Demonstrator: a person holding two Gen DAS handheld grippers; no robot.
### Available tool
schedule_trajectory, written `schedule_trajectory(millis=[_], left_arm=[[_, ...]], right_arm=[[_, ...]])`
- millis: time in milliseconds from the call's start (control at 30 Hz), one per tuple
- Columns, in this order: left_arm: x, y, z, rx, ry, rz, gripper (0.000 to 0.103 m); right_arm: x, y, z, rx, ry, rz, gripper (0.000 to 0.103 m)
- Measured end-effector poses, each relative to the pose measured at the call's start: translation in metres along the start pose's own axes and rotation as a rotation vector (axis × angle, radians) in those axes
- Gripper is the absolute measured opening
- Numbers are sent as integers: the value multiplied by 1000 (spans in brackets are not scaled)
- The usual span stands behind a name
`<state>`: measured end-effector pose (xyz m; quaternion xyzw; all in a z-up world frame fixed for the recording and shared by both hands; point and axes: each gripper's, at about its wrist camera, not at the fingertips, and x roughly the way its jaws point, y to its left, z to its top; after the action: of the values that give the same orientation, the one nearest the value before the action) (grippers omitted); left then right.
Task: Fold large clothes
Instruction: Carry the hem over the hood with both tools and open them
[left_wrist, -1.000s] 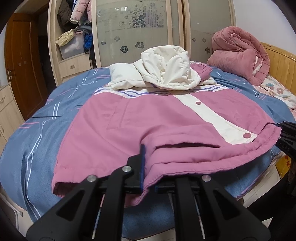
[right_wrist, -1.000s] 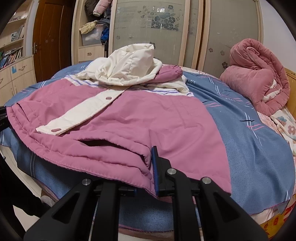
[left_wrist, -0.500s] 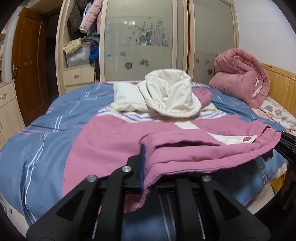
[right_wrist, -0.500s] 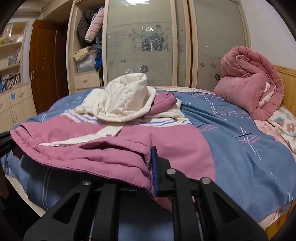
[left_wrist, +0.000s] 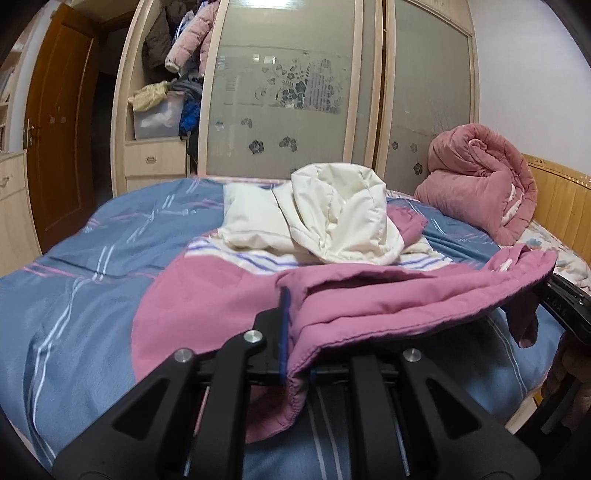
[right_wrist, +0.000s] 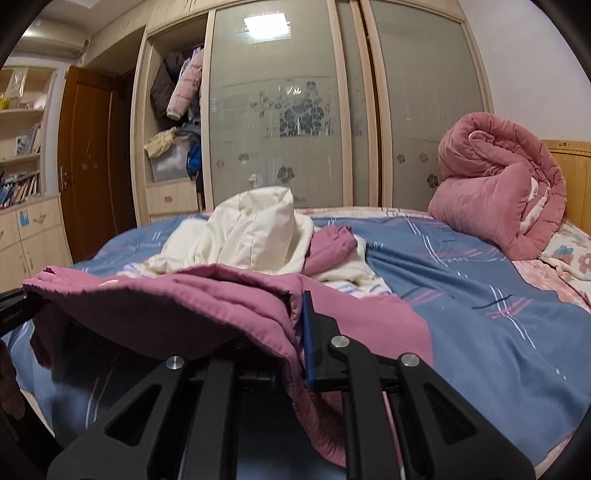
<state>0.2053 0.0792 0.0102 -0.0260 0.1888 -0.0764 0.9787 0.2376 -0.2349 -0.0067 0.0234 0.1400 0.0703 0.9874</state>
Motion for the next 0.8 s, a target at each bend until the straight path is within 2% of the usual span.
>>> schedule_trajectory(millis=[267, 367, 500, 667, 800], left_arm=[[11, -12, 38, 123, -100, 83, 7], [22, -6, 68, 133, -116, 70, 7], [45, -6, 118, 220, -168, 86, 7], [98, 0, 180, 284, -194, 121, 7], [151, 11, 218, 250, -146, 129, 7]], right_arm=[[17, 3, 30, 2, -106, -24, 9], [27, 4, 50, -17, -145, -33, 9], [48, 3, 84, -62, -213, -56, 9], [89, -7, 135, -75, -264, -79, 9], [144, -14, 175, -71, -230, -96, 9]])
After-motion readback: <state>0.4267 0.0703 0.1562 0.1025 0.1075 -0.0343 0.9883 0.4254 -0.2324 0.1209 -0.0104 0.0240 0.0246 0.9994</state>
